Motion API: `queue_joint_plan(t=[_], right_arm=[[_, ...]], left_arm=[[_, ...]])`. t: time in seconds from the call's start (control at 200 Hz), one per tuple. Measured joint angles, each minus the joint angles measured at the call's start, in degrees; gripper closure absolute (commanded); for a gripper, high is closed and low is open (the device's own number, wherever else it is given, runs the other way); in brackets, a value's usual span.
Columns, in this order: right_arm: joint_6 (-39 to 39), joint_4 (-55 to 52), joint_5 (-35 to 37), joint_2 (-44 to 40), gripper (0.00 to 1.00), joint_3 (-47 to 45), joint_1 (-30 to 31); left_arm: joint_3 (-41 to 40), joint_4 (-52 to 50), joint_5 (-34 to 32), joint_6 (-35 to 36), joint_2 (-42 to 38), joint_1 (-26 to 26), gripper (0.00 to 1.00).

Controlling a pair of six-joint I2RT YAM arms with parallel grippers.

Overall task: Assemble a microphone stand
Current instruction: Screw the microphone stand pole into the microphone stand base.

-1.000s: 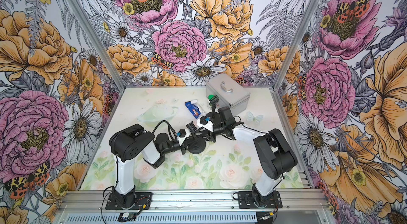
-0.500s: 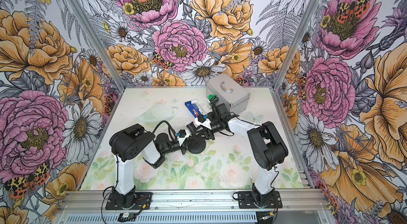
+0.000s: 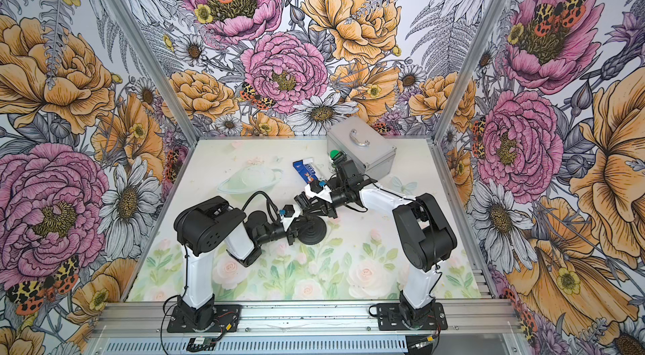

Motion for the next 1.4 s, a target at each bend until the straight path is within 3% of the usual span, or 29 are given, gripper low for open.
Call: queue_joint_plan(t=[0.095,0.195,0.315,0.415,0.585,0.655,0.74,0.786,0.901,1.026,1.101,1.236,1.396], right_arm=[[4.57,4.57,5.4,-3.34,1.0,-3.67,1.16],[15.78,21.18,14.69,-9.66,1.0,-14.32,3.61],[31.54,44.87,30.23,-14.36,1.0,-27.5,7.45],[40.11,59.41,46.03,-14.32,1.0,-34.21,13.25],[46.21,78.07,79.32,-7.69,1.0,-38.6,27.47],[46.97,83.12,87.27,-4.7,1.0,-38.66,30.53],[47.47,85.4,92.02,-3.98,1.0,-39.23,32.11],[47.71,85.68,92.5,-4.17,0.96,-39.63,32.17],[46.07,83.82,87.76,-7.1,0.49,-41.22,30.12],[43.08,74.42,77.46,-14.21,0.34,-41.99,25.68],[40.65,68.22,72.17,-18.32,0.01,-41.11,23.67],[35.36,61.44,60.52,-21.4,0.0,-40.57,19.32],[31.41,48.78,40.15,-20.17,0.07,-35.89,7.08]], left_arm=[[0.0,0.02,0.22,0.17,0.07,0.0,0.8],[-0.02,0.11,0.63,0.87,0.17,0.04,0.79],[0.0,0.31,0.5,0.98,0.35,0.02,0.8],[0.0,0.24,0.15,0.59,0.35,0.02,0.8],[-0.17,0.22,-0.04,0.5,0.35,0.09,0.8],[-0.28,0.26,-0.22,0.55,0.35,0.07,0.8],[-0.28,0.28,-0.26,1.01,0.35,-0.11,0.8],[-0.26,0.28,-0.33,1.27,0.35,-0.24,0.81],[-0.35,0.44,-0.57,2.62,0.33,-0.57,0.82],[-0.33,0.42,-1.03,2.25,0.33,-0.39,0.82],[-0.33,0.44,-1.03,2.21,0.33,-0.39,0.82],[-0.33,0.44,-1.07,2.12,0.33,-0.39,0.83],[-0.33,0.44,-1.03,2.12,0.33,-0.39,0.83]])
